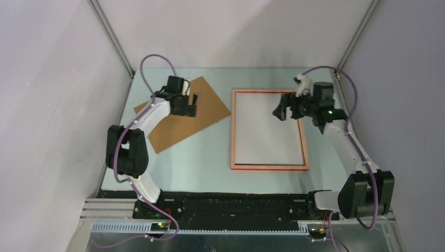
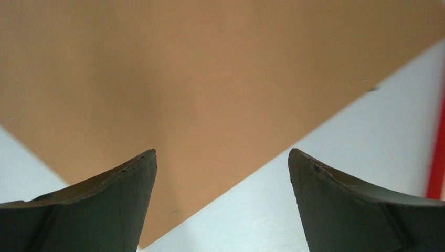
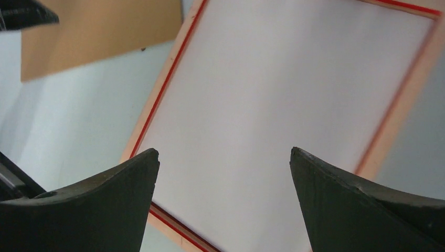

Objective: Put the photo into the frame

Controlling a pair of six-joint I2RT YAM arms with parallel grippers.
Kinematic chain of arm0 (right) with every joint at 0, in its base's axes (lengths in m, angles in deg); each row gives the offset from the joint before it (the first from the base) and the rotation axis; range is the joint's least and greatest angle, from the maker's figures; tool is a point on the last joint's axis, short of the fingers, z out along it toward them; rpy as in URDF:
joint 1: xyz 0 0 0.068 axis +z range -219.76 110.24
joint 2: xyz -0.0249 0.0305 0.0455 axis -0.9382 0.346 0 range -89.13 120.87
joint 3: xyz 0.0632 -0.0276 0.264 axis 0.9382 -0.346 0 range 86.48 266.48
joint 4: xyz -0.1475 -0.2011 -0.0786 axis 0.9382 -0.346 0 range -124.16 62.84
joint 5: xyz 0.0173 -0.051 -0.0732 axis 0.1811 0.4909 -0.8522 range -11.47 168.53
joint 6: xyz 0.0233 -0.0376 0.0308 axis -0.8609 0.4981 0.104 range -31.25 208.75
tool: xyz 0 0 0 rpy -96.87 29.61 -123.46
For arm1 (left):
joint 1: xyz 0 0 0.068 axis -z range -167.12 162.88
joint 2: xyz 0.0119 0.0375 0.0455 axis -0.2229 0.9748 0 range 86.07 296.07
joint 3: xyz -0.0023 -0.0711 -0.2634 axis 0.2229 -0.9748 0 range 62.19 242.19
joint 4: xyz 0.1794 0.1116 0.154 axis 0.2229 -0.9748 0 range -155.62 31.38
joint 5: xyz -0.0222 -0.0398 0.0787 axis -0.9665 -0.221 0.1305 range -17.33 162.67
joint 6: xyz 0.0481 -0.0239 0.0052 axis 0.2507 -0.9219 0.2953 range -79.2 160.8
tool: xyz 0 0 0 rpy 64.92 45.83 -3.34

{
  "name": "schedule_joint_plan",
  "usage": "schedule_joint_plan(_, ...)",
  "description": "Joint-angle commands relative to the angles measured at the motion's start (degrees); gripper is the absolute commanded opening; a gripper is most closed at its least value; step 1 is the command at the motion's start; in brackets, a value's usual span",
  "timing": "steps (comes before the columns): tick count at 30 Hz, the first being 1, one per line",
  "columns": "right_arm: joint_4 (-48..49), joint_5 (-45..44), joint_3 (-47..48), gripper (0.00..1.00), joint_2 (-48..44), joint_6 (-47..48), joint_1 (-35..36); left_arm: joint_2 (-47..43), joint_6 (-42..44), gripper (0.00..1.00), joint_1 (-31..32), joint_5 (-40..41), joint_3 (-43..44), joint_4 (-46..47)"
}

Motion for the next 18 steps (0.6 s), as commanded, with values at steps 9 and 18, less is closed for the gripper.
schedule_joint_plan(9, -2.89, -10.79, 25.01, 0.99, 23.56, 9.74, 27.74, -13.02, 4.26, 1.00, -20.54, -5.64, -11.48, -1.00)
schedule_joint_plan(18, -10.48, -9.08, 42.89, 0.99, 45.23, 8.66, 38.83, -16.66, 6.27, 1.00, -28.23, -7.64, -15.08, -1.13)
